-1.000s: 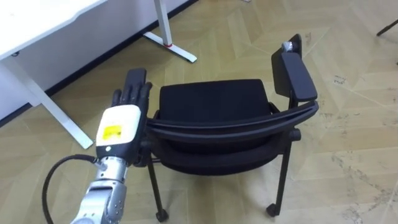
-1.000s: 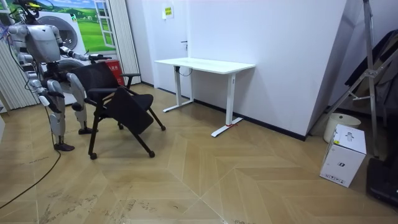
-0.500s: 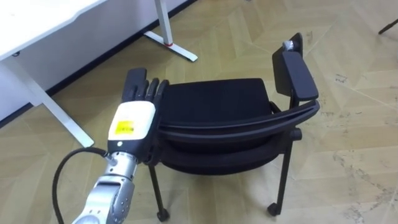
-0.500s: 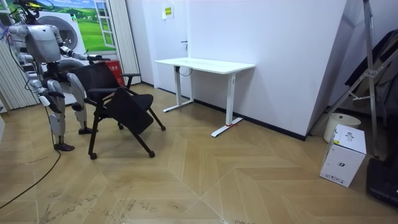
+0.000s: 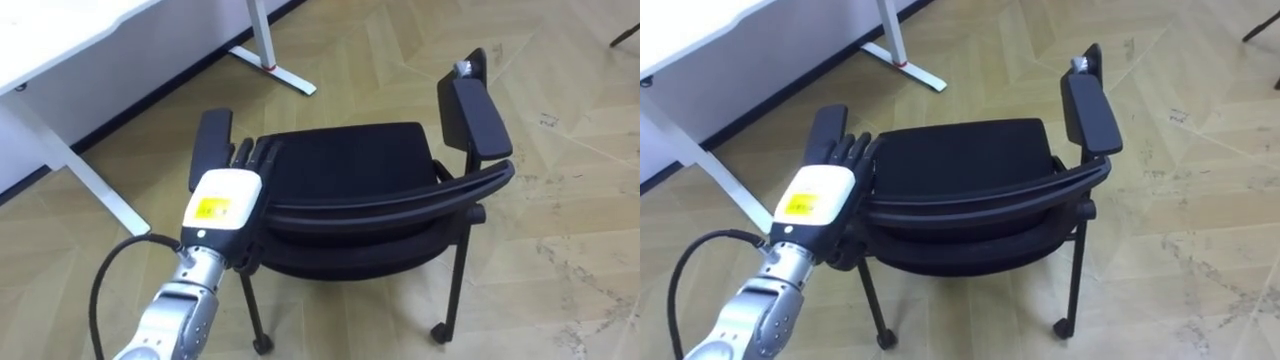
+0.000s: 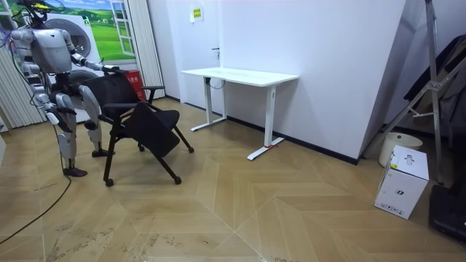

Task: Push chair

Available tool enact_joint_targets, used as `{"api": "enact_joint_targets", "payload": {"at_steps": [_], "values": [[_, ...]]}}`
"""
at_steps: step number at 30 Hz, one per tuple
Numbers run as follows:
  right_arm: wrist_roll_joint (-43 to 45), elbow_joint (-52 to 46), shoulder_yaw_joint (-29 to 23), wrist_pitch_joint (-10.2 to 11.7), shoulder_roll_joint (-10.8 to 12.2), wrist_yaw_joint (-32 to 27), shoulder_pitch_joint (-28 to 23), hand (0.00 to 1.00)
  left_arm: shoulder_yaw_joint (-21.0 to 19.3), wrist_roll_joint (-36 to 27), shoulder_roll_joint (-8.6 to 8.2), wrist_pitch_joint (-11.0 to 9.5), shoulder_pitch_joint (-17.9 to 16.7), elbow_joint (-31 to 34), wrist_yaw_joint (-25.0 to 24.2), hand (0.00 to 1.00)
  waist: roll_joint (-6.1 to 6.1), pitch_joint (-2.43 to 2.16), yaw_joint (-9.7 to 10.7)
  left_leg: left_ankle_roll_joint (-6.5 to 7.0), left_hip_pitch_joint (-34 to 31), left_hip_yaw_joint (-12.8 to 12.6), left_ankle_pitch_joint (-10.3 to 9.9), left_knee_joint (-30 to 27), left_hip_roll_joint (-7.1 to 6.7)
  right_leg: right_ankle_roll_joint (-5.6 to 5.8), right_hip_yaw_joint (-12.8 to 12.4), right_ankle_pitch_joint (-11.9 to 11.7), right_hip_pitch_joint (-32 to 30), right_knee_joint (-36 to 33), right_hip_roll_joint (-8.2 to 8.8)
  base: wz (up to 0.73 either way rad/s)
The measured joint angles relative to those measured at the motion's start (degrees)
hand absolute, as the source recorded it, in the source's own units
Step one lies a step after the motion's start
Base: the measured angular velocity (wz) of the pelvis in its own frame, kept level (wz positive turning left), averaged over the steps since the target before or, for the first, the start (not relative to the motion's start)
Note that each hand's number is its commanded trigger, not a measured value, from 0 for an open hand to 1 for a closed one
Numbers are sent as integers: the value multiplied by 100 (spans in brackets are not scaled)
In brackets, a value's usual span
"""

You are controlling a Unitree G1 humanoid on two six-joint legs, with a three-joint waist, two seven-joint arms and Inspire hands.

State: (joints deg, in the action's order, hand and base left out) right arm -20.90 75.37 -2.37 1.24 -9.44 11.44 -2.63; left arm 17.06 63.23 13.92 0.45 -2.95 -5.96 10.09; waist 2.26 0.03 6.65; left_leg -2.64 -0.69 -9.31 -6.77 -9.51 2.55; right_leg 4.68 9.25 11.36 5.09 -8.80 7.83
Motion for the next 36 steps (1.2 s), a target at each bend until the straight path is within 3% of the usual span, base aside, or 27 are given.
{"api": "enact_joint_targets", "payload": {"at_steps": [4, 16, 24, 25, 27, 36], "values": [[-29, 28, 9, -6, 3, 40, 17, 0, 0, 4, 25, 93, 2, -1, -98, 0, 7, -1, 103, 1, 9, 1, -1, 0, 0, -1, -9, -1, -2, -17, 0, 0], [-156, 55, 20, -3, -6, 60, 84, 0, 238, 177, 14, 335, 8, 27, -301, 0, 121, 19, 151, 7, 18, -23, -7, 0, 0, 12, -65, -18, -12, 9, -4, -1], [-137, 57, 114, -8, -2, 45, 114, 0, 353, 395, -32, 561, 6, 21, -300, 0, 103, 29, 147, 7, 34, -89, -6, 0, -2, 13, -117, -17, -26, 15, 1, -2], [-130, 49, 114, -11, 1, 47, 112, 0, 341, 397, -46, 583, 3, 3, -305, 12, 97, 30, 148, 7, 37, -99, -6, 0, -2, 14, -127, -17, -28, 13, 4, -7], [-129, 44, 114, -16, 16, 47, 116, 0, 338, 471, -63, 589, 6, -31, -284, 98, 75, 36, 154, 7, 36, -106, -6, -1, -2, 15, -128, -16, -33, 15, 4, -2], [-128, -2, 111, -200, 9, 41, 127, 0, 356, 617, -118, 766, -5, -101, -350, 100, 19, 13, 150, 7, 107, -173, -6, 9, -2, 19, -198, -19, -2, -7, 8, -3]]}}
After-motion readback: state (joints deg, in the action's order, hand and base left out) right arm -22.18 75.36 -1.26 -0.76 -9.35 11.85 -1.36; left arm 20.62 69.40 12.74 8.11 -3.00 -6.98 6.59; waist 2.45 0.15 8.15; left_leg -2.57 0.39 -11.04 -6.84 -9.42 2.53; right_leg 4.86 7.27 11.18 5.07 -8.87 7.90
